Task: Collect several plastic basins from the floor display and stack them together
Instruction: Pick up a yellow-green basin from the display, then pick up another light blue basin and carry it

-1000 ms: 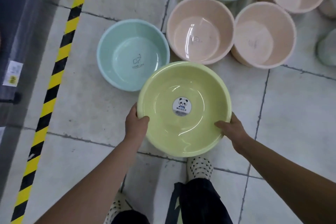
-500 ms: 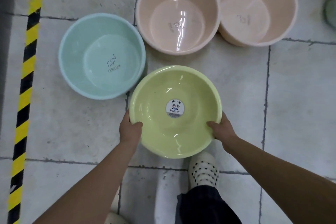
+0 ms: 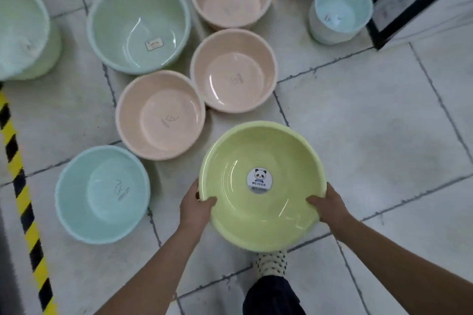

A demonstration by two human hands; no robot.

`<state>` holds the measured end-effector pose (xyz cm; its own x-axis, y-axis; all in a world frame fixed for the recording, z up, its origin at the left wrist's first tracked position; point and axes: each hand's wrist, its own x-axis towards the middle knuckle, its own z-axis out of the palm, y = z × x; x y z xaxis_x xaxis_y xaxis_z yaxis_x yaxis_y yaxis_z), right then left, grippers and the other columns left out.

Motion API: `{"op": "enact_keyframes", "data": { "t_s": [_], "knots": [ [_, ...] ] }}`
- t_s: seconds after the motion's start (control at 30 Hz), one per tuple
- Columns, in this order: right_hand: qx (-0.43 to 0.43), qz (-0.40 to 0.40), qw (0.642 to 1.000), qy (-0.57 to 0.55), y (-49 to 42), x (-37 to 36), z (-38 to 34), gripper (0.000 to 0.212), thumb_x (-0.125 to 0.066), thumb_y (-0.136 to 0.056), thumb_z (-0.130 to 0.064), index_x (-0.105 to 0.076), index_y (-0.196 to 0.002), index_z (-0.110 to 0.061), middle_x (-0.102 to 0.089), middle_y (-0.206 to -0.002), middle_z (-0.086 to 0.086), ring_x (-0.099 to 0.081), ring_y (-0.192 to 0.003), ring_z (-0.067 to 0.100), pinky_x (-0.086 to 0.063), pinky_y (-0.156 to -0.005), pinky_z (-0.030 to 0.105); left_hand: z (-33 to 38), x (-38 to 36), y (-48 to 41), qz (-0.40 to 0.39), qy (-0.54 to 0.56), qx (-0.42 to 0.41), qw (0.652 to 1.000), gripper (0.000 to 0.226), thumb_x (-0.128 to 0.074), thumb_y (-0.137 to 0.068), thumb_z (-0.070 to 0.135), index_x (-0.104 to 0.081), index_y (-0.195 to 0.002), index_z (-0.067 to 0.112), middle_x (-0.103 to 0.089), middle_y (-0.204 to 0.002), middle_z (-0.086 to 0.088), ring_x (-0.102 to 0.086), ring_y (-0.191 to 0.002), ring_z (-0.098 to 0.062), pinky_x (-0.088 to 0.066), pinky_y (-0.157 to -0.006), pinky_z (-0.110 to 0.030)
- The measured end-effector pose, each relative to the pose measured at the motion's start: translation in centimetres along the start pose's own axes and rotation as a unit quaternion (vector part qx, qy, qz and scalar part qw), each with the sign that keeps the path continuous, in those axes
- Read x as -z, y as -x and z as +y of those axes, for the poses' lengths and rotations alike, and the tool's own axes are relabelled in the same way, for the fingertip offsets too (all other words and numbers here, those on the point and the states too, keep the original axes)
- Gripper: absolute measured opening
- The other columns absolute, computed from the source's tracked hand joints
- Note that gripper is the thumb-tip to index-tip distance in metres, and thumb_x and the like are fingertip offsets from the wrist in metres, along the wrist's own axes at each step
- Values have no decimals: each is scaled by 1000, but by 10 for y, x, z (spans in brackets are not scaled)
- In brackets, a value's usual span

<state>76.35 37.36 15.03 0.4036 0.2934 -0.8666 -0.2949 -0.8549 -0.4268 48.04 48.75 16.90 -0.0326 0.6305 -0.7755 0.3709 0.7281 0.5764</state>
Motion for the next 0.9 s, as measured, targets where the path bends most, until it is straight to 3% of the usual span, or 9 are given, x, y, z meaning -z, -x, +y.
{"op": "enact_keyframes", "data": {
  "t_s": [0.07, 0.17, 0.27, 0.5, 0.77, 0.9],
  "knots": [
    [3, 33, 999, -18, 2, 36, -17, 58, -68, -79, -5, -50, -134, -14, -62, -109, 14, -62, -86, 31, -53, -63, 35, 34, -31, 1, -32, -33, -20, 999, 51, -63, -85, -1, -60, -125, 31, -70, -104, 6, -67, -95, -15, -56, -83, -34],
    [-8, 90, 995, -32, -11, 76, -36, 51, -59, -86, 0, -51, -133, -15, -62, -110, 15, -62, -95, 37, -57, -73, 47, 72, -81, -8, -46, -69, -47, 995, 46, -62, -85, 0, -62, -122, 28, -70, -102, 4, -67, -98, -21, -55, -91, -40],
    [-6, 151, 987, -46, -38, 102, -46, 47, -60, -86, -2, -52, -131, -12, -61, -111, 17, -61, -100, 40, -56, -86, 58, 96, -129, -32, -74, -94, -68, 991, 41, -59, -84, 1, -63, -113, 29, -69, -96, 6, -66, -98, -23, -55, -89, -38],
    [-8, 215, 967, -134, -131, 129, -18, 45, -58, -91, -5, -48, -135, -8, -57, -118, 16, -56, -99, 36, -53, -88, 55, 94, -236, -123, -113, -159, -125, 973, 53, -55, -79, 5, -62, -125, 31, -71, -106, 2, -66, -98, -22, -55, -91, -39],
    [11, 223, 956, -192, -192, 130, 31, 43, -62, -94, -12, -51, -135, -10, -59, -120, 12, -57, -105, 35, -52, -91, 50, 66, -281, -177, -133, -173, -206, 954, 47, -58, -78, 15, -63, -121, 34, -71, -102, 5, -66, -95, -22, -56, -88, -38],
    [10, 253, 956, -146, -171, 122, 26, 52, -64, -93, -22, -45, -140, -11, -57, -127, 8, -57, -109, 32, -52, -93, 47, 68, -276, -176, -167, -149, -185, 957, 36, -64, -90, 28, -60, -125, 22, -68, -113, -2, -65, -104, -23, -53, -94, -38]
  ]
}}
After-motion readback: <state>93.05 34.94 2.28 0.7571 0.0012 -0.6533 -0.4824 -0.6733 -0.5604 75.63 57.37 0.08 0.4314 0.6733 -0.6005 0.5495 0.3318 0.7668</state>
